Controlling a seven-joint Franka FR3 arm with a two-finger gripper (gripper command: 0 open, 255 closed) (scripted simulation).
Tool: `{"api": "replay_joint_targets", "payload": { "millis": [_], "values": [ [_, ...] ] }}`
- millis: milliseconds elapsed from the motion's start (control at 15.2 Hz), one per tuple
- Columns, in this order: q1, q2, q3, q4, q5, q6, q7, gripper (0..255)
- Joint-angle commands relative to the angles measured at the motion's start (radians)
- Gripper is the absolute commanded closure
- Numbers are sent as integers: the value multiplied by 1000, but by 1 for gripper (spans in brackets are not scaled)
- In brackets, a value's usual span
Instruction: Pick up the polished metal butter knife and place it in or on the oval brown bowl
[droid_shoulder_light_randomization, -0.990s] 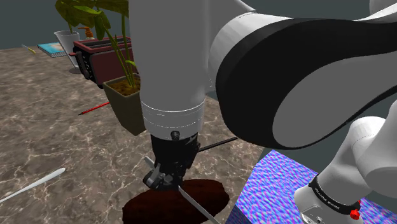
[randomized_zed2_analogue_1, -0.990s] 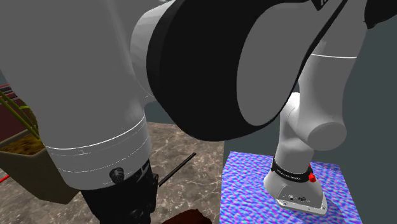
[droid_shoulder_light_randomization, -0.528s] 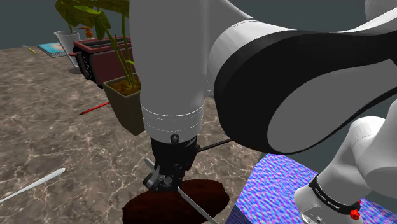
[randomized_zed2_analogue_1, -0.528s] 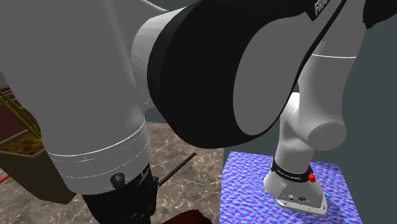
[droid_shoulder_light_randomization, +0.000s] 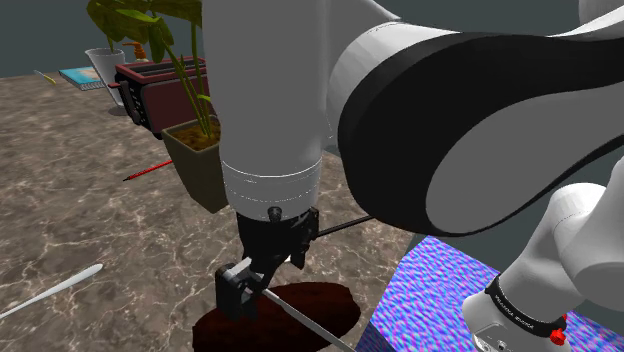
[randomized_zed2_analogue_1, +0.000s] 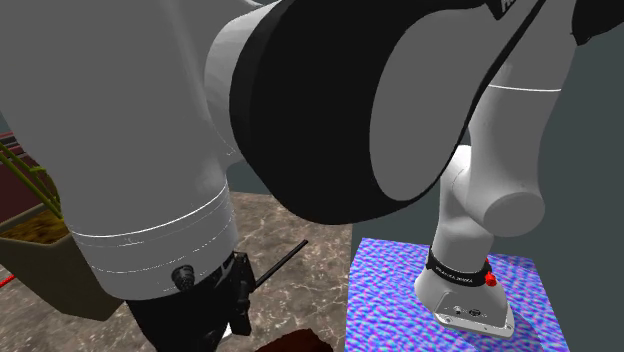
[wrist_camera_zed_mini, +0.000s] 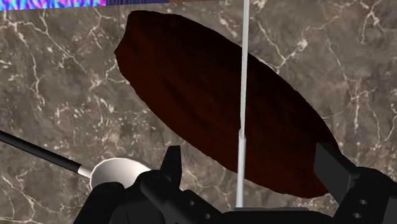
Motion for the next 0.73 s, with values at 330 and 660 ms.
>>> {"api": "replay_joint_targets", "payload": {
  "millis": [330,660],
  "values": [
    [-6,-26,-8,90,14,-112,-13,0],
    [-6,-26,-8,90,14,-112,-13,0]
  ]
}}
